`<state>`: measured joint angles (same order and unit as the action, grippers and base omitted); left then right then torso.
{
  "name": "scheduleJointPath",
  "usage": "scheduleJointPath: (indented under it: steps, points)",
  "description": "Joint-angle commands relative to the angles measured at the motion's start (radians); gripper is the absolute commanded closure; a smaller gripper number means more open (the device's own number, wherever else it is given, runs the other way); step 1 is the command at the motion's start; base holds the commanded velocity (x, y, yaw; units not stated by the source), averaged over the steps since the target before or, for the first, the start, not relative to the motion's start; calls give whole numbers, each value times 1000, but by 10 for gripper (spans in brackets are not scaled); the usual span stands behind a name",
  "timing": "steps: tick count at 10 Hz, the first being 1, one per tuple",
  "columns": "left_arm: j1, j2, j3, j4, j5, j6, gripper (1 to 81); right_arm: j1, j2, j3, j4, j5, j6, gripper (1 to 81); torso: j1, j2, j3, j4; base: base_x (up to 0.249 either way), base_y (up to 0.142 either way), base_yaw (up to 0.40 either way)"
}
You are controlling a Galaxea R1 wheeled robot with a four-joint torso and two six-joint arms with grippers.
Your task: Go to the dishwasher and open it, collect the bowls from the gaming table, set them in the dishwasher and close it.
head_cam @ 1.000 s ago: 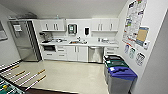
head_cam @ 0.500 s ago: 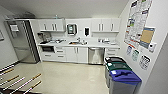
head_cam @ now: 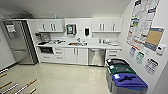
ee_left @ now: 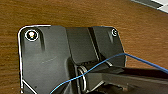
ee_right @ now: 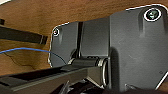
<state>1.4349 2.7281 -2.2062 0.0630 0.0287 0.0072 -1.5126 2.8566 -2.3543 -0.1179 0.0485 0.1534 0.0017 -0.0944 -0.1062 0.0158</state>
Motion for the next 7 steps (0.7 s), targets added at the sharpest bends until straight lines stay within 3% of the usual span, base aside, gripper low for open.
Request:
scheduleJointPath:
  steps: [1,6,7]
  points:
    - [-57,-16,17,-3,51,8,10,51,-4,21,-16,-52,-5,10,0,0,0,0,217,73,0]
    - [-57,-16,17,-3,51,8,10,51,-3,21,-16,-52,-5,10,0,0,0,0,216,72,0]
    - [-57,-16,19,-3,51,8,10,51,-3,21,-16,-52,-5,10,0,0,0,0,216,0,0]
